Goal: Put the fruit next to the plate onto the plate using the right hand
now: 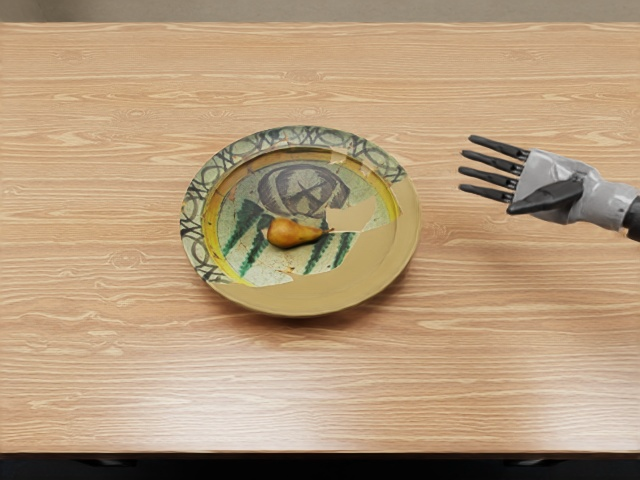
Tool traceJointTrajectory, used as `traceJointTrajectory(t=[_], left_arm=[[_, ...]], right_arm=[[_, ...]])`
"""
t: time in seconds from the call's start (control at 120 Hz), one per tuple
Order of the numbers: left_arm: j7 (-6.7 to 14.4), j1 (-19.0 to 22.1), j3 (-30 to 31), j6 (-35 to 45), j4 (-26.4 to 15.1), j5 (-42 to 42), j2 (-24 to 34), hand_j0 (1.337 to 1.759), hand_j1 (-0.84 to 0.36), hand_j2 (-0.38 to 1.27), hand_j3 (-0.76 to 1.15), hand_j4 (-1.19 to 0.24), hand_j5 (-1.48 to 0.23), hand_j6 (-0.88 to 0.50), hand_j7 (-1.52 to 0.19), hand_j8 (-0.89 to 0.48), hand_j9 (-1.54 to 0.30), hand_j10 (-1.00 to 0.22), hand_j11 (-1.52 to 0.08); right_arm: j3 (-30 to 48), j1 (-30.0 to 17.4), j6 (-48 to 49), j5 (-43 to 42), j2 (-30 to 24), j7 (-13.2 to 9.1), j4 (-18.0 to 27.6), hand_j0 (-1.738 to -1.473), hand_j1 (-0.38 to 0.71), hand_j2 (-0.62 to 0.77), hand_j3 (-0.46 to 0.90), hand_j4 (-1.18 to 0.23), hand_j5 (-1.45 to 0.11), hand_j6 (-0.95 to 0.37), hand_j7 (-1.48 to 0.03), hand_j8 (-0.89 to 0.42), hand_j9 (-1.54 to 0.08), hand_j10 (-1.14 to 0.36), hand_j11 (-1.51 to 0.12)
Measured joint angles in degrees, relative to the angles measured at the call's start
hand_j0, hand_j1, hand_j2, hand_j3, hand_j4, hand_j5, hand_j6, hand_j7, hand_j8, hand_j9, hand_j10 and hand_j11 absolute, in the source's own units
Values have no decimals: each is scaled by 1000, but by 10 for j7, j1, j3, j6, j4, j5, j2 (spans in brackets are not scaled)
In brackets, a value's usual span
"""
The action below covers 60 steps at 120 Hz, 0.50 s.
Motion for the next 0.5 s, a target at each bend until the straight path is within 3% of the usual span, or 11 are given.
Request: traceJointTrajectory(t=[0.175,0.5], left_arm=[[0,0,0,0,-1,0,0,1658,324,4,0,-20,-26,-20,-26,-20,-26,-20,-26],[0,0,0,0,-2,0,0,1658,324,4,0,-20,-27,-20,-27,-20,-27,-20,-27]], right_arm=[[17,-26,0,28,-53,0,0,-1658,-348,2,0,0,-2,2,-2,1,-2,1,-2],[23,-35,0,35,-65,0,0,-1658,-349,1,0,0,0,3,0,3,0,2,0]])
